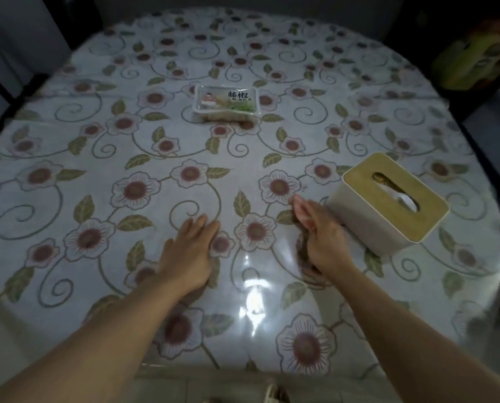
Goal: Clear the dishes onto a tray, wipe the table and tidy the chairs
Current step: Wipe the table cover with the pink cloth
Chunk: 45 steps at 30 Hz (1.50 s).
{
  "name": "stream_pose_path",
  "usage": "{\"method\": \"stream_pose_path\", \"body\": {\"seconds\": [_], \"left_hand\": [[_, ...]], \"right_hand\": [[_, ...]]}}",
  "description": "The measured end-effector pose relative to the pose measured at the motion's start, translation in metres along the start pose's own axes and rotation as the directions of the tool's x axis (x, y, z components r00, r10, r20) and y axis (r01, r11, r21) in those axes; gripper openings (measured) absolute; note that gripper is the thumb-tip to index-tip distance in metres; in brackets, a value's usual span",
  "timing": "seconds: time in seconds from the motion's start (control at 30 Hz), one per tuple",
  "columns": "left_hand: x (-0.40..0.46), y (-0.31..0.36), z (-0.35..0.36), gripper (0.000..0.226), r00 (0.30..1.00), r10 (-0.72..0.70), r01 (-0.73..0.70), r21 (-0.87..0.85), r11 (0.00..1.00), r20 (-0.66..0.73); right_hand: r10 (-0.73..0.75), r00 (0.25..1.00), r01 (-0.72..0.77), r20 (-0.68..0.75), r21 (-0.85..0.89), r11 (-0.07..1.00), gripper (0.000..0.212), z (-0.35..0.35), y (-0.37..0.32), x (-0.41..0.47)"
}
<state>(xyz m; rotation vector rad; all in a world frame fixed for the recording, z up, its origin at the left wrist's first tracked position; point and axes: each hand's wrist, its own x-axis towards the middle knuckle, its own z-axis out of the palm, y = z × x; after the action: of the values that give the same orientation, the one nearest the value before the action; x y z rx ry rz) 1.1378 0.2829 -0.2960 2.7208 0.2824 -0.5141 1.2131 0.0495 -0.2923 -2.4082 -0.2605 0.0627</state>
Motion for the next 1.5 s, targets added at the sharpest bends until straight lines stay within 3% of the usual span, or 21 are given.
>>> {"method": "stream_pose_path", "body": {"seconds": [0.1,0.23,0.37,0.43,0.5,0.57,0.67,0.7,0.73,0.8,0.87,0.97,1.1,1.33,1.43,1.5], "left_hand": [[0.003,0.011,0.015,0.069,0.999,-0.037,0.037,0.027,0.999,-0.026],[0.005,0.014,0.01,0.07,0.996,-0.086,0.086,0.032,0.996,0.005],[0.006,0.032,0.003,0.069,0.986,-0.163,0.162,0.021,0.987,0.039],[0.007,0.044,-0.001,0.064,0.981,-0.188,0.187,0.033,0.982,0.051],[0.006,0.059,-0.005,0.06,0.981,-0.187,0.185,0.041,0.982,0.05],[0.007,0.077,-0.009,0.057,0.989,-0.149,0.148,0.027,0.989,0.015],[0.012,0.112,-0.015,0.056,0.997,-0.072,0.072,-0.011,0.997,-0.011],[0.014,0.124,-0.017,0.058,0.999,-0.054,0.054,-0.03,0.998,-0.008],[0.016,0.136,-0.019,0.06,0.999,-0.029,0.028,-0.042,0.999,-0.017],[0.023,0.158,-0.023,0.066,0.998,0.034,-0.036,-0.054,0.998,-0.044],[0.032,0.176,-0.027,0.071,0.996,0.079,-0.082,-0.082,0.993,-0.044],[0.043,0.202,-0.034,0.071,0.99,0.133,-0.137,-0.089,0.987,-0.048],[0.049,0.217,-0.04,0.068,0.983,0.179,-0.179,0.006,0.984,-0.044],[0.054,0.176,-0.068,0.067,0.988,0.152,-0.151,0.017,0.988,-0.009],[0.056,0.146,-0.083,0.067,0.995,0.094,-0.092,0.039,0.995,-0.035],[0.059,0.126,-0.095,0.065,0.997,0.027,-0.024,0.055,0.998,-0.069]], "right_hand": [[-0.041,0.999,0.044,0.033,-0.087,0.995,0.067,0.026,0.02,-0.003],[-0.307,0.945,0.298,0.112,0.093,0.95,0.069,0.039,0.005,-0.055],[-0.372,0.862,0.245,0.345,0.359,0.901,0.054,0.023,0.008,-0.079],[-0.355,0.858,0.202,0.372,0.392,0.898,0.052,0.01,0.014,-0.073],[-0.249,0.928,0.163,0.277,0.298,0.94,0.037,-0.01,0.019,-0.06],[-0.174,0.963,0.133,0.207,0.196,0.972,0.036,-0.025,0.031,-0.042],[-0.288,0.9,0.339,0.327,-0.111,0.934,0.061,-0.034,0.049,-0.024],[-0.266,0.891,0.336,0.367,-0.142,0.931,0.063,-0.041,0.044,-0.021],[-0.258,0.902,0.317,0.345,-0.126,0.94,0.059,-0.05,0.038,-0.019],[-0.265,0.952,0.271,0.154,-0.022,0.962,0.044,-0.076,0.021,-0.017],[-0.185,0.982,0.184,0.03,0.045,0.982,0.039,-0.102,0.005,-0.015],[-0.079,0.996,0.071,-0.049,-0.157,0.985,0.042,-0.131,0.008,-0.005],[0.169,0.984,-0.12,0.061,-0.473,0.873,0.06,-0.144,0.014,0.007],[0.265,0.964,-0.207,0.02,-0.571,0.795,0.041,-0.13,0.011,0.022],[0.208,0.978,-0.183,-0.011,-0.518,0.836,0.038,-0.12,-0.006,0.032],[0.103,0.995,-0.084,0.014,-0.475,0.876,0.038,-0.106,-0.029,0.044]]}}
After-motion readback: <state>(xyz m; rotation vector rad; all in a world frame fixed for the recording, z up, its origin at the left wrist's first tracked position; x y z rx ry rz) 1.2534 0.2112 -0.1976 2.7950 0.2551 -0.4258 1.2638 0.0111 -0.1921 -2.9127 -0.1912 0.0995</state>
